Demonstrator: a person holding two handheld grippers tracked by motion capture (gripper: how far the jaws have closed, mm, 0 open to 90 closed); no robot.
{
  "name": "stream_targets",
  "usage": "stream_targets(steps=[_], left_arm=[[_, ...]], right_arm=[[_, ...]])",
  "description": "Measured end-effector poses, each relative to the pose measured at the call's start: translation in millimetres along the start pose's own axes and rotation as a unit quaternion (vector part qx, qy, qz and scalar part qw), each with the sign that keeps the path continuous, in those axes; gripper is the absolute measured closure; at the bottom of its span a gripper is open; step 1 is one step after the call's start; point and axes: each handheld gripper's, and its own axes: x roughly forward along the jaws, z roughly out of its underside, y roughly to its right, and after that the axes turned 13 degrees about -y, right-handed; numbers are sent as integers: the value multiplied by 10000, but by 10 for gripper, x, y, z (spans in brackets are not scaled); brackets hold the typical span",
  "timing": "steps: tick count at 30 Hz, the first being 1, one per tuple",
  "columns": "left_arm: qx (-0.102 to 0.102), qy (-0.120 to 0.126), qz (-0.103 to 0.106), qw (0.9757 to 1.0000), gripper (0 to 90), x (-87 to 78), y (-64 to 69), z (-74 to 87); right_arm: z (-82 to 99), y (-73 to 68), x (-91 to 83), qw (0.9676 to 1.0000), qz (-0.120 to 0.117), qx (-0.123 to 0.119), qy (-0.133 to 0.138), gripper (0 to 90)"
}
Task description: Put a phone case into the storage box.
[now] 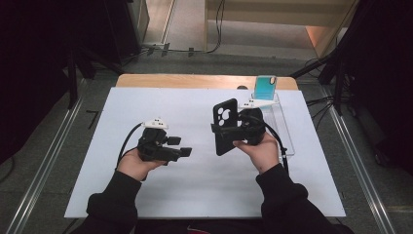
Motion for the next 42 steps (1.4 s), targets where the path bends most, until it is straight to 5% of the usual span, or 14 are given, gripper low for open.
stream_targets(steps=[17,29,42], left_arm=[[-97,-81,-65,9999,303,-35,-46,387],[-379,-121,-329,9987,303,-116,-100,571],[-549,-28,-412,9976,304,-186,-111,699]], right_arm=[[-161,215,-433,9998,30,34,196,132],[-231,512,-652,9979,436,290,388,132],[-250,911,-746,9899,1006,768,642,132]])
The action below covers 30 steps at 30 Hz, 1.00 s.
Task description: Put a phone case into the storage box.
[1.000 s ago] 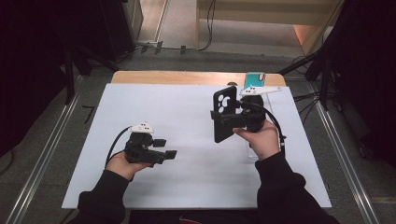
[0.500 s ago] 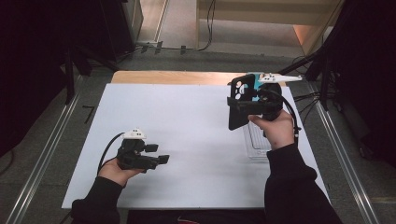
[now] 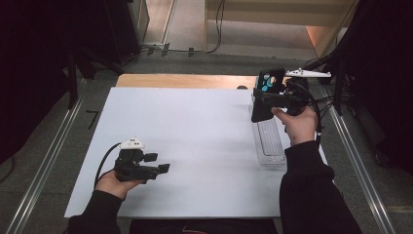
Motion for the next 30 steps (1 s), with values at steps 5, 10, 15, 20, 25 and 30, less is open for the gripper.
stream_targets(steps=[5,10,15,20,25,30], left_arm=[[-5,-25,-10,10000,304,-9,1,25],[-7,-36,-8,10000,304,-7,-5,29],[-12,-18,19,10000,304,-2,-19,21],[11,-64,39,10000,304,8,-19,17],[0,-58,53,10000,304,12,-24,12],[-31,-76,60,9999,304,33,-35,14]], right_arm=[[-7,107,47,9993,365,112,44,132],[10,241,111,9979,555,314,56,132],[33,346,197,9966,739,367,59,132],[30,454,319,9950,919,348,154,132],[40,542,515,9943,961,454,-30,132],[47,619,696,9936,1011,495,-73,132]])
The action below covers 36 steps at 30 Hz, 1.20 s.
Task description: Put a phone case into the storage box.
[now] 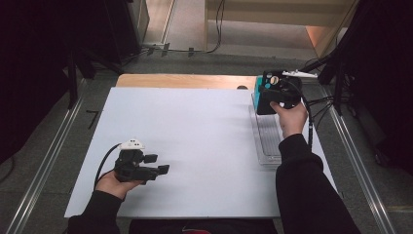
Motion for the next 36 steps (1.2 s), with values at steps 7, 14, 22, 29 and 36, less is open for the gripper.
stream_targets(steps=[7,14,22,29,36], left_arm=[[2,-4,10,10000,305,8,-11,-6],[3,-19,2,10000,304,22,-6,-8],[16,-41,5,10000,304,37,-2,-7],[48,-57,13,10000,305,38,16,-7],[63,-71,-6,10000,305,34,19,-15]], right_arm=[[8,57,197,9998,58,129,-170,131],[38,93,361,9993,110,218,-298,130],[68,107,453,9986,269,126,-447,123],[73,111,459,9982,318,13,-511,82],[68,167,378,9980,155,157,-589,0]])
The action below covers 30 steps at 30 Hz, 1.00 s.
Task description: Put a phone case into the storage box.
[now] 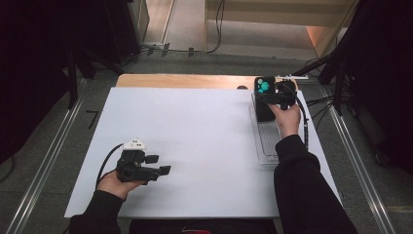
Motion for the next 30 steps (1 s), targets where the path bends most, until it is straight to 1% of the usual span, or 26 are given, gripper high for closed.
stream_targets(steps=[4,6,8,13,15,17,21,24,30], left_arm=[[-13,16,12,10000,305,0,-3,-11],[4,28,15,10000,305,-2,-14,-19],[-21,31,41,10000,304,-5,-22,-31],[-6,49,57,10000,305,-13,-49,-59],[-9,27,65,10000,304,-11,-58,-73],[-11,25,79,10000,304,-5,-75,-83],[-15,18,112,9999,304,2,-104,-105],[-14,-2,140,9999,304,6,-114,-119],[12,-14,180,9998,304,23,-127,-142]], right_arm=[[-2,18,-114,9999,-86,52,19,0],[-3,11,-171,9998,-173,45,-18,0],[1,-15,-219,9996,-251,38,-91,0],[24,-131,-296,9983,-543,-150,-149,0],[41,-208,-325,9975,-642,-257,-137,0],[48,-265,-346,9968,-707,-332,-194,0],[74,-388,-396,9939,-958,-497,-239,0],[106,-478,-429,9915,-1070,-671,-317,0],[203,-628,-471,9845,-1404,-930,-484,0]])
